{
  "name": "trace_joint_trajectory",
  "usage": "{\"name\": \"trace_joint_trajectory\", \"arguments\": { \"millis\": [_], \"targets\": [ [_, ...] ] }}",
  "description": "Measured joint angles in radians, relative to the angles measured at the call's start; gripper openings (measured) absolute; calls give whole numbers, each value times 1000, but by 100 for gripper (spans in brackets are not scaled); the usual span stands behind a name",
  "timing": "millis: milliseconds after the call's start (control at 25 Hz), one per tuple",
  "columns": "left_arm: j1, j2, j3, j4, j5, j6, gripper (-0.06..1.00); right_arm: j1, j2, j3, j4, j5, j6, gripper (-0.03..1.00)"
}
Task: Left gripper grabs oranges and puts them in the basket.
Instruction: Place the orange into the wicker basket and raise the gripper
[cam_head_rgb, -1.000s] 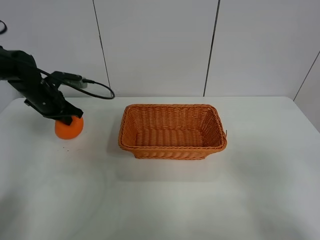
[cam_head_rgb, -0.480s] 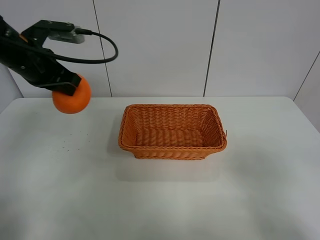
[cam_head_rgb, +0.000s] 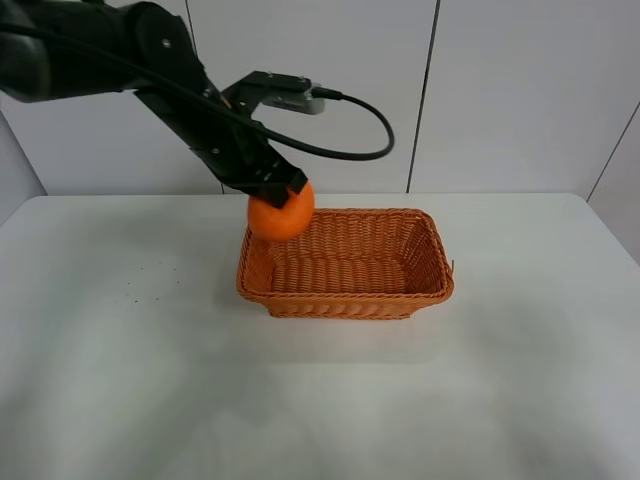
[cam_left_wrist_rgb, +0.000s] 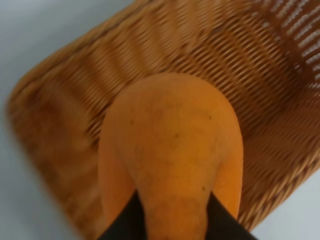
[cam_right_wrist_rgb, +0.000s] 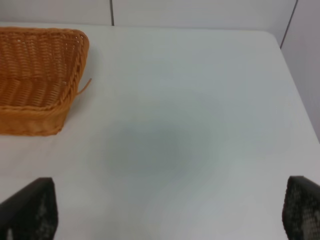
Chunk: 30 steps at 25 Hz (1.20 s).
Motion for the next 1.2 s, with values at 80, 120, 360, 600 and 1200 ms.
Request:
{"name": "trace_joint_trajectory", "arguments": {
  "millis": [80, 120, 360, 600, 1200],
  "targets": [
    [-31, 64, -74, -4, 2, 0, 22, 0, 0, 0, 0, 0, 0, 69],
    [-43, 99, -110, -6, 5, 0, 22, 0, 0, 0, 0, 0, 0, 69],
    [-61, 287, -282, -17, 61, -5, 22, 0, 0, 0, 0, 0, 0, 69],
    [-60, 391, -345, -18, 68, -7, 22, 0, 0, 0, 0, 0, 0, 69],
    [-59, 451, -350, -19, 68, -7, 22, 0, 0, 0, 0, 0, 0, 69]
  ]
}}
